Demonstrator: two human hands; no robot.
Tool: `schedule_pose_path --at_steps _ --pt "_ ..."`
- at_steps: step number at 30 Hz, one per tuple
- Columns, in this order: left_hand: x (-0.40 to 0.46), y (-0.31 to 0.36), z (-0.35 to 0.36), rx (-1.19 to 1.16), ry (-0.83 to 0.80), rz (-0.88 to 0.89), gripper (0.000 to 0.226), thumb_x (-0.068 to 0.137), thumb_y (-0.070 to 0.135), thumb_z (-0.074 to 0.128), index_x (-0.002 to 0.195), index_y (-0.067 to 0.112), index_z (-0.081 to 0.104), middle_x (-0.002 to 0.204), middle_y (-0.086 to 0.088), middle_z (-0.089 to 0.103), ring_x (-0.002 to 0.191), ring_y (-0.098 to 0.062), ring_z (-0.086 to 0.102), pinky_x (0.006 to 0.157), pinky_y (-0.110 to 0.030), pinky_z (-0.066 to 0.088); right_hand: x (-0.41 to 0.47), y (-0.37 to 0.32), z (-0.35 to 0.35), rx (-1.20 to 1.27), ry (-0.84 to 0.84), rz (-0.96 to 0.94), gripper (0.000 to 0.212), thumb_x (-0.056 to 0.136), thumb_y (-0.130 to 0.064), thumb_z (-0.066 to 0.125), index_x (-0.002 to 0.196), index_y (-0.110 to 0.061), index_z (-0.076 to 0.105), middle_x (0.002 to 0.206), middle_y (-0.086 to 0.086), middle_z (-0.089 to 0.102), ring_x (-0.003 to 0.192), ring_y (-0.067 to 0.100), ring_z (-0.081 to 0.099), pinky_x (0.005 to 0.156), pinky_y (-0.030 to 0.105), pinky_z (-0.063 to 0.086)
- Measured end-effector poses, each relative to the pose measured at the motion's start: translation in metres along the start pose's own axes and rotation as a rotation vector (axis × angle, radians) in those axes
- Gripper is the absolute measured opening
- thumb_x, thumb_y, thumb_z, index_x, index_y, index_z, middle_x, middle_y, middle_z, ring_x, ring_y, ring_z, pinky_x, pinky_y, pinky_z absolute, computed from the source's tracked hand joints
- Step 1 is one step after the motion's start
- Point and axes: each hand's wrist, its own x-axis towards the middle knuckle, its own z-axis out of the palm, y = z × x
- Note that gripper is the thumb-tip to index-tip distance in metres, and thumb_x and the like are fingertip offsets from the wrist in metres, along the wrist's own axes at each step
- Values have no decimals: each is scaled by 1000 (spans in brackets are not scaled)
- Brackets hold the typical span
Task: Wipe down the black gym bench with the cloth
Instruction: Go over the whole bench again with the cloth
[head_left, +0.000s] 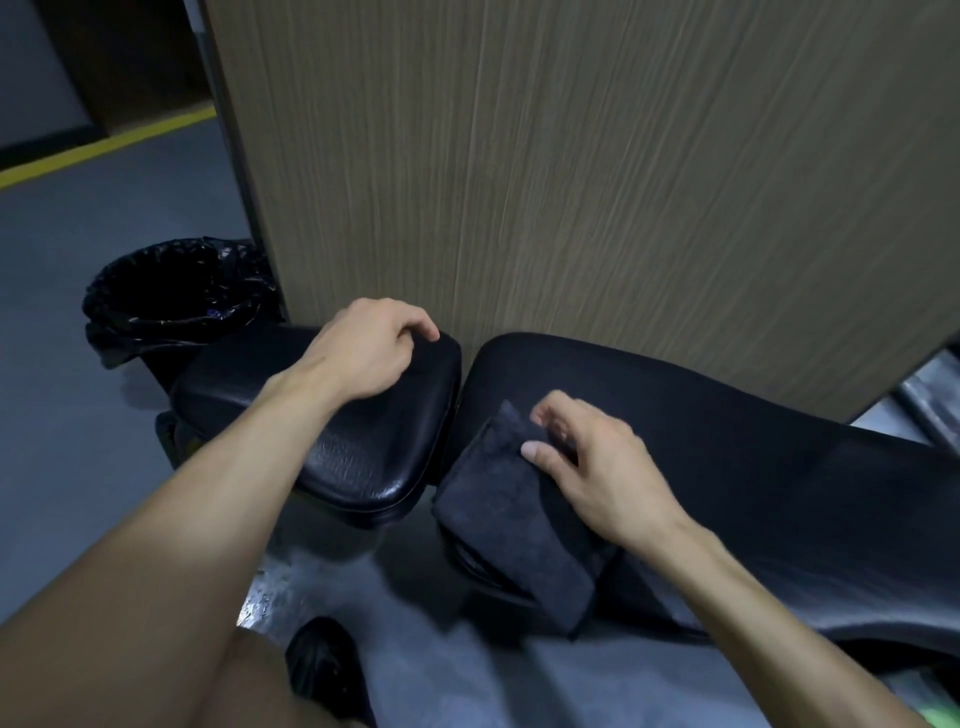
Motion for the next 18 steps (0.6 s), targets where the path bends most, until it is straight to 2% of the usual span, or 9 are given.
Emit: schedule_pose_path --at_steps 3,5,7,9,11,13,14,16,18 --pt "-1 1 0 -3 -5 1 39 98 11 47 112 36 73 128 4 70 122 -21 61 104 -40 49 20 10 -9 -147 -36 52 17 100 -50 50 106 -34 46 101 -8 64 91 26 62 78 46 53" --pt "-1 1 0 -1 -5 1 39 98 11 47 111 36 74 127 4 71 122 -22 62 104 -39 49 32 18 -6 -203 -183 135 21 101 -54 46 110 -35 50 106 -3 67 95 30 63 80 44 53" --pt "-1 2 0 -4 -9 -2 39 97 11 47 111 36 74 126 3 71 121 -22 62 103 -39 49 37 29 0 -355 -277 185 34 101 -57 43 123 -32 52 116 1 66 101 33 63 78 41 50" --pt "0 2 1 0 -6 -1 39 97 11 47 111 36 73 126 3 71 121 -22 62 103 -38 49 31 34 2 -437 -146 142 47 100 -61 42 134 -30 49 124 0 59 106 31 61 78 41 49" --pt "1 1 2 0 -8 6 39 98 11 47 112 36 73 127 4 71 121 -22 62 103 -38 49 17 31 7 -438 17 -19 53 99 -62 41 139 -28 48 130 -2 53 115 27 55 87 43 50" --pt "1 1 4 7 -21 9 38 98 12 47 113 35 73 128 3 70 122 -22 62 103 -38 49 1 25 20 -369 -69 -167 60 98 -67 35 148 -34 42 150 -3 44 139 25 40 108 46 40" --pt "1 1 5 8 -26 5 38 99 12 46 113 36 73 129 3 70 122 -23 62 104 -38 49 -7 24 29 -347 -171 -208 65 98 -70 30 154 -39 33 162 -4 31 152 23 23 118 47 29" --pt "2 0 6 8 -36 -1 38 99 13 46 114 36 73 131 3 69 124 -23 61 104 -38 49 -18 24 42 -344 -314 -231 72 96 -75 22 159 -42 14 170 -7 5 156 18 -9 125 48 10" --pt "4 -4 8 15 -45 -3 38 99 13 46 114 37 72 131 4 68 124 -23 61 105 -39 48 -27 21 47 -385 -322 -299 81 93 -80 24 161 -39 8 170 -6 -2 155 20 -17 126 50 2"
